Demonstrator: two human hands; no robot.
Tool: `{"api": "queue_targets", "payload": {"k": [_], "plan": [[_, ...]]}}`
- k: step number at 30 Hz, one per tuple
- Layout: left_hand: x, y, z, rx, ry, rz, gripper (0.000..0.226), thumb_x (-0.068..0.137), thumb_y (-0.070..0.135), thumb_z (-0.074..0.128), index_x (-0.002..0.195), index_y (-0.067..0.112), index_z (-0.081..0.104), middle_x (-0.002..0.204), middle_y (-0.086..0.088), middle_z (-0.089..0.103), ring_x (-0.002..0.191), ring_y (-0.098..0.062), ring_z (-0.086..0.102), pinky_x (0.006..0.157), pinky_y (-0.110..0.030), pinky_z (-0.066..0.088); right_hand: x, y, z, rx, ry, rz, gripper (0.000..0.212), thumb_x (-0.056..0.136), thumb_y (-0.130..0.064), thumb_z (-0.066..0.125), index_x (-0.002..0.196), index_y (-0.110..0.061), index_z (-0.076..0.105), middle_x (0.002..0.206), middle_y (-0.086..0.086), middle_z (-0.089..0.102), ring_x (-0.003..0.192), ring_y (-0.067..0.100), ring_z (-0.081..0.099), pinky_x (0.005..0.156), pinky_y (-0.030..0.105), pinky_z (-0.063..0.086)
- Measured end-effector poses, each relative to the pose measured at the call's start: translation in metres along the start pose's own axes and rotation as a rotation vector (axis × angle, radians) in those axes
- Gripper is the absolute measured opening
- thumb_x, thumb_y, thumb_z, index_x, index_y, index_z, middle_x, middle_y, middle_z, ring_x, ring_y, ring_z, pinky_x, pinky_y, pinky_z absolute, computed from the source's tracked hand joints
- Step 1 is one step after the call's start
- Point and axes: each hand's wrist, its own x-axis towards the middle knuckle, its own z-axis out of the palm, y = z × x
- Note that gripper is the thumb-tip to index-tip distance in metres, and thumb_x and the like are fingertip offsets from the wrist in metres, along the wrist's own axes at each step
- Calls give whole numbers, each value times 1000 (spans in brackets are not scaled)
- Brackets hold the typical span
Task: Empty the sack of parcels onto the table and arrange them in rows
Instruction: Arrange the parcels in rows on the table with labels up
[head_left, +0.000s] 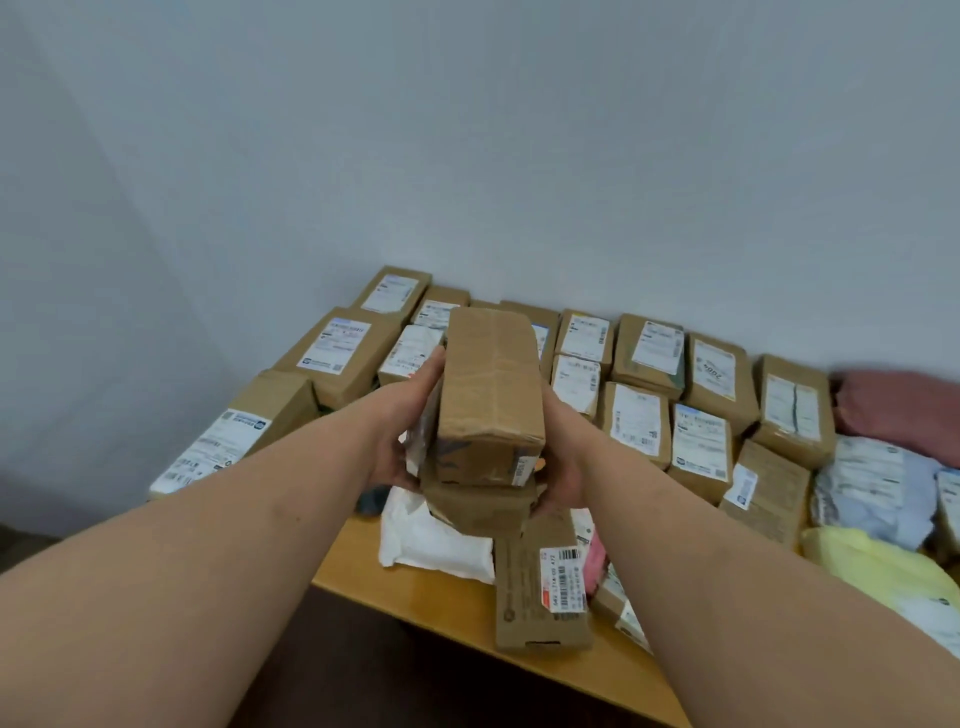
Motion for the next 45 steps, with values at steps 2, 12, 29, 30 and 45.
{"api": "queue_targets", "payload": {"k": [2,12,29,30,45], "plan": [[15,10,2,35,58,-38,103,63,87,62,146,28,44,150,-7,44,134,-38,42,102,-66,41,12,-12,-3,50,-7,-9,107,41,-98,62,122,-28,68,122,10,68,111,38,62,88,60,52],[78,15,-4,73,222,60,87,86,82,34,154,27,34,161,0,30,145,-30,32,115,-57,28,36,-42,-8,-98,114,-159,95,80,-84,44,150,-20,41,159,4,33,145,28,30,116,47,24],[99,40,-14,353,30,331,63,100,52,45,155,26,27,160,-4,29,145,-28,30,112,-43,30,51,-52,11,-221,632,-253,71,75,-57,54,134,-19,44,135,11,51,119,34,51,101,53,45],[103,42,-13,352,22,320,66,100,53,45,156,28,23,162,-3,25,147,-28,27,114,-44,28,55,-54,11,-210,613,-241,80,75,-61,51,142,-19,38,142,11,46,126,35,47,104,54,42],[124,82,22,168,101,444,42,93,52,57,114,16,49,104,-4,58,90,-17,56,67,-32,47,68,-86,14,187,381,-370,73,68,-83,52,121,-33,50,116,4,62,108,29,60,95,50,49]]}}
